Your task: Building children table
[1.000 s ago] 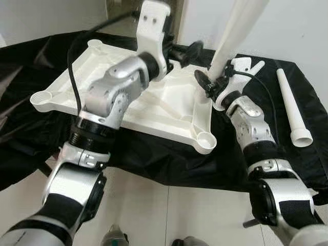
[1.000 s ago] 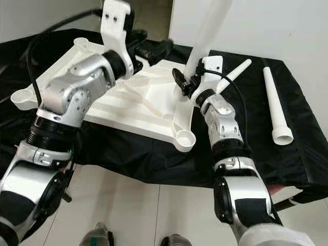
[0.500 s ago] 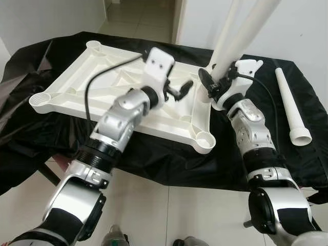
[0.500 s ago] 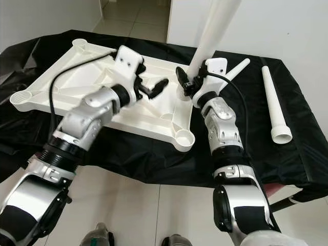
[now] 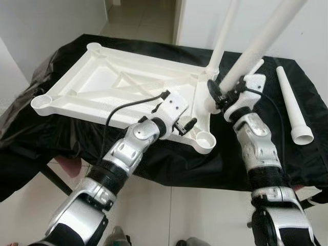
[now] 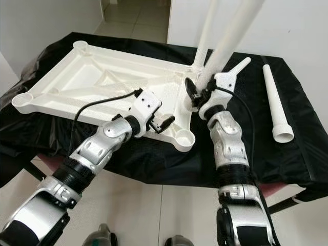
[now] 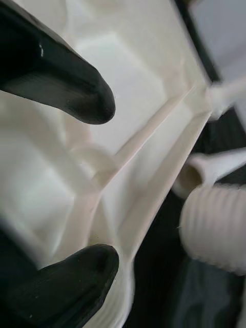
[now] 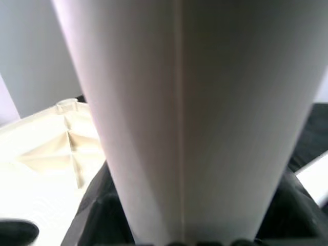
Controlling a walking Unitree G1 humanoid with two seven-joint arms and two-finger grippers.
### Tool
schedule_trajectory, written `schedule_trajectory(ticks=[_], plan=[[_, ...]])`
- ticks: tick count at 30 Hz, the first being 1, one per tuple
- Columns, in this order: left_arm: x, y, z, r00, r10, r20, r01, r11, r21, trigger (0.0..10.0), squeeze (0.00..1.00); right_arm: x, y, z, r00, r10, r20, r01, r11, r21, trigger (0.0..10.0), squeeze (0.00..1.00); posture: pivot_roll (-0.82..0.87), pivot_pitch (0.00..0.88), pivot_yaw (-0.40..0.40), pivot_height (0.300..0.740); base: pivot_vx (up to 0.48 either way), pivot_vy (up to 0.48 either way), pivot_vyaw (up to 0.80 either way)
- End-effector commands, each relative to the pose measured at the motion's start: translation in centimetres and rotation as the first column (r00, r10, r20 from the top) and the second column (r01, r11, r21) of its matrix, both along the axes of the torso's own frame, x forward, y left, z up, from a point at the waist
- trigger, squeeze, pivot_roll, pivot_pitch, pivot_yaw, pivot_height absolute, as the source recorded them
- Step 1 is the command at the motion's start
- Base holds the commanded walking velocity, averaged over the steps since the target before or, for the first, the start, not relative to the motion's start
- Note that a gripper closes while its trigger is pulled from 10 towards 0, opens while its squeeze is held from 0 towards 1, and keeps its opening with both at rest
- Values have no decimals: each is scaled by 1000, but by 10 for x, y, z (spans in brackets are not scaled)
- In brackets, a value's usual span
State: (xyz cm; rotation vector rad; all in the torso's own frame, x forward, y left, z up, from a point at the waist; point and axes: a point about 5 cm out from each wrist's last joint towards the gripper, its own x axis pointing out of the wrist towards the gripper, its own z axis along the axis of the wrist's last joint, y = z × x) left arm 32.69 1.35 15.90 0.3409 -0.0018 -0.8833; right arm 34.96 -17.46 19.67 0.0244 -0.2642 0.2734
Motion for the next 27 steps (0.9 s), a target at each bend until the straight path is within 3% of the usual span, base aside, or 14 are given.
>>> schedule_trajectory(ticks=[1,7,11,15,27], plan=[[-4,-3,-8,999,-42,-13,42,999,33,10000,0,-3,0,3,1000,-1,8,0,1000,10,10000,0,17,39,17,740,0,0,0],[-8,-3,-11,996,-88,-15,89,995,42,10000,0,-9,3,-3,1000,7,-4,-7,1000,8,10000,0,12,41,18,740,0,0,0],[-17,-3,-16,981,-196,-4,195,978,75,10000,0,-19,1,-13,999,7,-39,-8,1000,-4,10000,0,5,40,19,740,0,0,0],[-18,-2,-18,974,-225,-6,224,970,96,10000,0,-19,-1,-13,999,5,-44,-6,1000,-10,10000,0,4,31,17,740,0,0,0],[-16,3,-30,976,-216,1,212,960,184,10000,0,-27,2,-11,998,49,-50,-49,999,-4,10000,0,1,16,14,740,0,0,0]])
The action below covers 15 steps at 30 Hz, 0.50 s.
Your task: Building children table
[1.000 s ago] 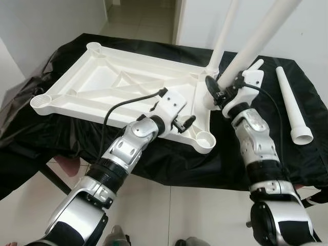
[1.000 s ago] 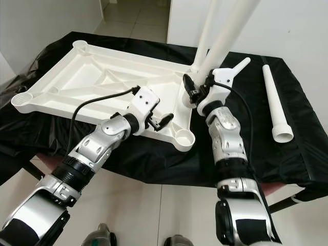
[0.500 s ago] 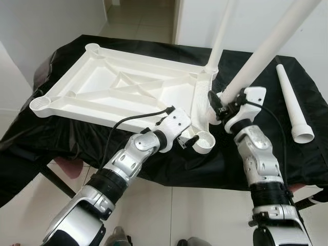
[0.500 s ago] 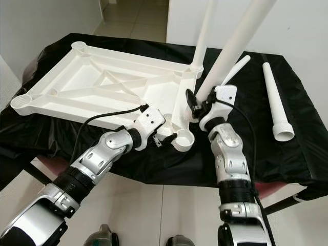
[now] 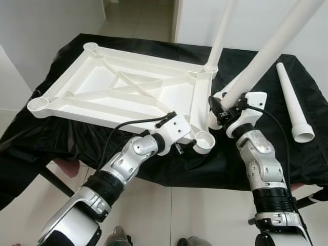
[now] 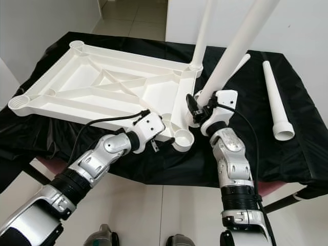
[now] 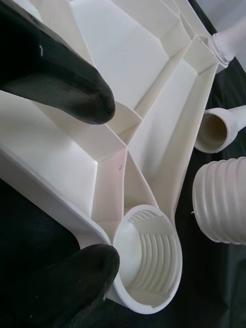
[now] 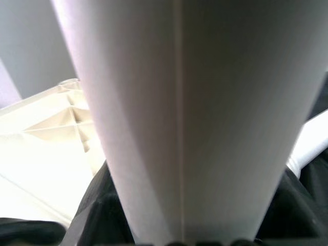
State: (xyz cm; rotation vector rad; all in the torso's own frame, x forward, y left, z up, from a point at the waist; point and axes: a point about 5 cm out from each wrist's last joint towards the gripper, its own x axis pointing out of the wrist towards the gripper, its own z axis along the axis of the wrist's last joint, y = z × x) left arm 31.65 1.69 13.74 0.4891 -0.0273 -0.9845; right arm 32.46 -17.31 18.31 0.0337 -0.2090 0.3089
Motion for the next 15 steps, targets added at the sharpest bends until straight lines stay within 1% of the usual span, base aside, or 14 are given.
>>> schedule_trajectory(ticks=[1,2,3,4,5,7,9,12,13,15], plan=[[-5,-1,-9,994,-99,-50,102,993,64,10000,0,-2,0,2,1000,13,5,-13,1000,-1,10000,0,1,16,14,740,0,0,0],[-2,2,-14,997,-66,-40,70,992,102,10000,0,-6,6,0,998,61,-11,-61,998,1,10000,0,-2,9,13,740,0,0,0],[-2,2,-14,997,-66,-40,70,992,102,10000,0,-6,6,0,998,61,-11,-61,998,1,10000,0,-2,9,13,740,0,0,0],[2,4,-16,999,-35,-28,38,992,120,10000,0,-11,12,-3,994,107,-35,-107,994,-4,10000,0,-2,6,11,740,0,0,0],[2,4,-16,999,-35,-28,38,992,120,10000,0,-11,12,-3,994,107,-35,-107,994,-4,10000,0,-2,6,11,740,0,0,0],[8,8,-14,1000,22,-4,-21,993,120,10000,0,-19,19,-9,982,169,-80,-171,985,-20,10000,0,-1,3,9,740,0,0,0],[8,8,-14,1000,22,-4,-21,993,120,10000,0,-19,19,-9,982,169,-80,-171,985,-20,10000,0,-1,3,9,740,0,0,0],[15,16,-17,997,82,4,-81,986,144,10000,0,-23,21,-15,973,197,-120,-203,978,-39,10000,0,2,3,4,740,0,0,0],[15,16,-17,997,82,4,-81,986,144,10000,0,-23,21,-15,973,197,-120,-203,978,-39,10000,0,2,3,4,740,0,0,0],[22,21,-16,989,143,24,-145,978,153,10000,0,-25,20,-17,968,204,-149,-212,976,-43,10000,0,3,10,3,740,0,0,0]])
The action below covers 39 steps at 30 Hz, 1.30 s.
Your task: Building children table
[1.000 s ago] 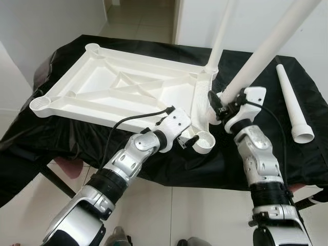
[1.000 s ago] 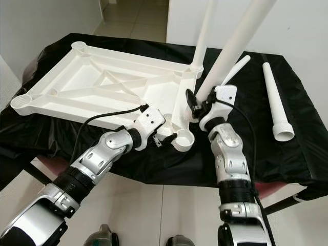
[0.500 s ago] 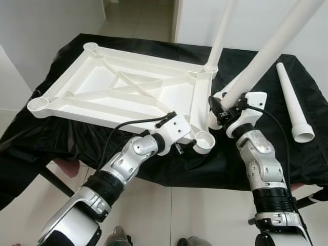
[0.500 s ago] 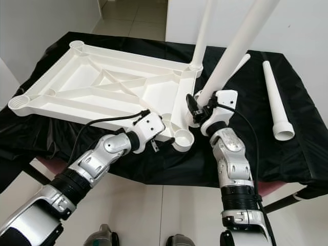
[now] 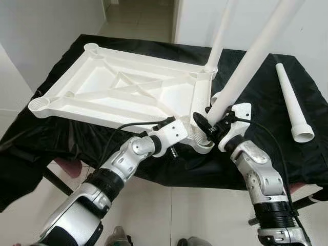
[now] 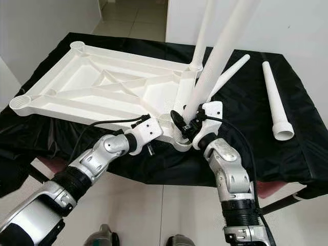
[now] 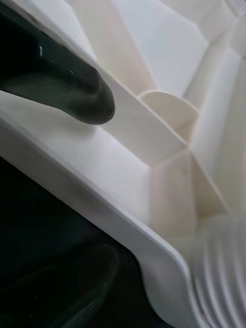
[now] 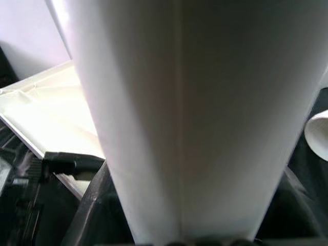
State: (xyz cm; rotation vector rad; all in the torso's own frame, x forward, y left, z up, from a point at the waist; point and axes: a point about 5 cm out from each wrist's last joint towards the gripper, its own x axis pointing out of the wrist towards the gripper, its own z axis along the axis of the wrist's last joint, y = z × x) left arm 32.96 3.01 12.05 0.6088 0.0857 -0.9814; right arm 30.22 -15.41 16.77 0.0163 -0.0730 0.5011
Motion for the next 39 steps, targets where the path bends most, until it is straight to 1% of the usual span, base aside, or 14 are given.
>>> schedule_trajectory(ticks=[1,8,11,13,15,16,17,19,20,22,28,29,31,39], plan=[[9,8,1,991,121,60,-121,993,3,10000,0,-2,1,-1,1000,19,-21,-19,1000,-2,10000,0,3,10,3,740,0,0,0],[14,10,8,985,157,70,-156,988,-21,10000,0,-3,-1,-3,999,13,-47,-13,1000,-8,10000,0,4,15,1,740,0,0,0],[9,10,41,989,150,-5,-148,975,-164,10000,0,-4,-10,-7,996,-21,-86,16,999,-50,10000,0,22,41,-11,740,0,0,0],[2,9,52,993,115,-33,-119,973,-199,10000,0,-5,-13,-9,995,-23,-100,16,998,-63,10000,0,22,41,-11,740,0,0,0],[1,9,53,994,108,-34,-112,973,-200,10000,0,-6,-13,-8,994,-21,-104,15,998,-65,10000,0,22,41,-11,740,0,0,0],[-7,4,61,999,47,-28,-52,969,-240,10000,0,-6,-14,-9,994,-23,-110,15,997,-71,10000,0,38,54,-23,740,0,0,0],[-7,4,61,999,47,-28,-52,969,-240,10000,0,-6,-14,-9,994,-23,-110,15,997,-71,10000,0,38,54,-23,740,0,0,0],[-29,-4,78,996,-85,-25,72,938,-339,10000,0,-5,-17,-12,992,-31,-121,21,996,-85,10000,0,47,63,-30,740,0,0,0],[-29,-4,78,996,-85,-25,72,938,-339,10000,0,-5,-17,-12,992,-31,-121,21,996,-85,10000,0,47,63,-30,740,0,0,0],[-40,-7,85,990,-138,-31,115,912,-394,10000,0,-3,-19,-14,990,-49,-129,38,995,-88,10000,0,53,73,-36,740,0,0,0],[-42,-6,86,991,-123,-49,90,898,-430,10000,0,1,-19,-14,988,-67,-138,59,996,-61,10000,0,53,82,-39,740,0,0,0],[-48,-6,87,991,-118,-65,78,896,-436,10000,0,4,-19,-13,987,-74,-143,73,997,-13,10000,0,54,86,-42,740,0,0,0],[-52,-5,88,990,-118,-76,72,893,-445,10000,0,6,-18,-12,987,-77,-141,79,997,6,10000,0,56,87,-43,740,0,0,0],[-63,0,82,986,-115,-122,50,895,-443,10000,0,12,-16,-10,988,-81,-134,83,997,9,10000,0,61,87,-51,740,0,0,0]])
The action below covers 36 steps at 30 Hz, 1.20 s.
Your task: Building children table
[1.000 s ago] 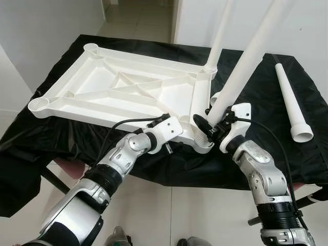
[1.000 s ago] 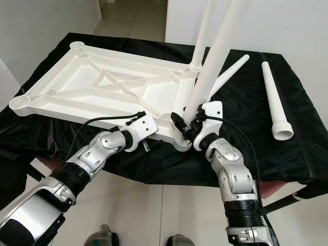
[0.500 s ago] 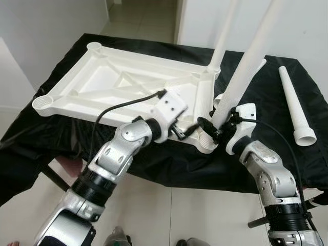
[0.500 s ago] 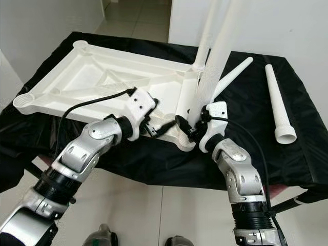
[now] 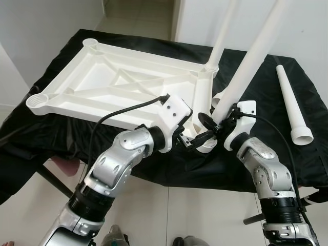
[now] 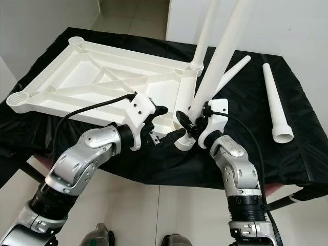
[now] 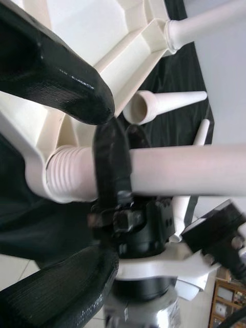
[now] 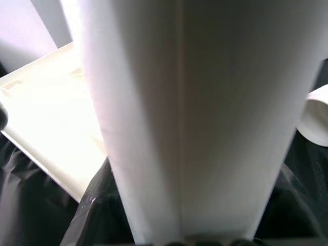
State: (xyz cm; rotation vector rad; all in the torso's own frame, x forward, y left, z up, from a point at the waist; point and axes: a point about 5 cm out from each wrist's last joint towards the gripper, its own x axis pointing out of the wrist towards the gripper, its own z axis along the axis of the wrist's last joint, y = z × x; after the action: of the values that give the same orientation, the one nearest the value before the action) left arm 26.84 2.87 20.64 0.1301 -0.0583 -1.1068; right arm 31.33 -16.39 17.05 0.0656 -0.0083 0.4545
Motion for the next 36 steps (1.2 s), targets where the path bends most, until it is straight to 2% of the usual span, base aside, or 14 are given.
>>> schedule_trajectory(ticks=[1,6,11,15,18,28,31,36], plan=[[-2,1,-3,999,24,-21,-24,1000,6,10000,0,1,-6,-13,998,-37,-60,36,999,-20,10000,0,61,87,-51,740,0,0,0],[-6,6,-9,999,26,-39,-25,999,25,10000,0,2,-4,-16,998,-17,-59,15,999,-40,10000,0,65,87,-56,740,0,0,0],[-8,9,-10,998,41,-50,-40,999,32,10000,0,-1,0,-19,999,16,-30,-19,994,-104,10000,0,69,88,-58,740,0,0,0],[-9,10,-7,997,47,-53,-46,999,29,10000,0,-12,6,-23,997,76,30,-70,980,-184,10000,0,71,89,-55,740,0,0,0],[-9,11,-6,998,48,-52,-46,999,28,10000,0,-19,8,-30,993,110,34,-99,970,-224,10000,0,70,90,-53,740,0,0,0],[-10,12,-4,998,45,-54,-43,999,29,10000,0,-24,4,-40,996,84,5,-82,979,-185,10000,0,65,92,-42,740,0,0,0],[-10,11,-4,998,39,-55,-37,999,31,10000,0,-15,-2,-41,999,13,-48,-19,993,-115,10000,0,63,93,-35,740,0,0,0],[-10,11,-2,998,35,-52,-34,999,33,10000,0,-7,-4,-39,997,-10,-71,3,995,-98,10000,0,66,91,-31,740,0,0,0]])
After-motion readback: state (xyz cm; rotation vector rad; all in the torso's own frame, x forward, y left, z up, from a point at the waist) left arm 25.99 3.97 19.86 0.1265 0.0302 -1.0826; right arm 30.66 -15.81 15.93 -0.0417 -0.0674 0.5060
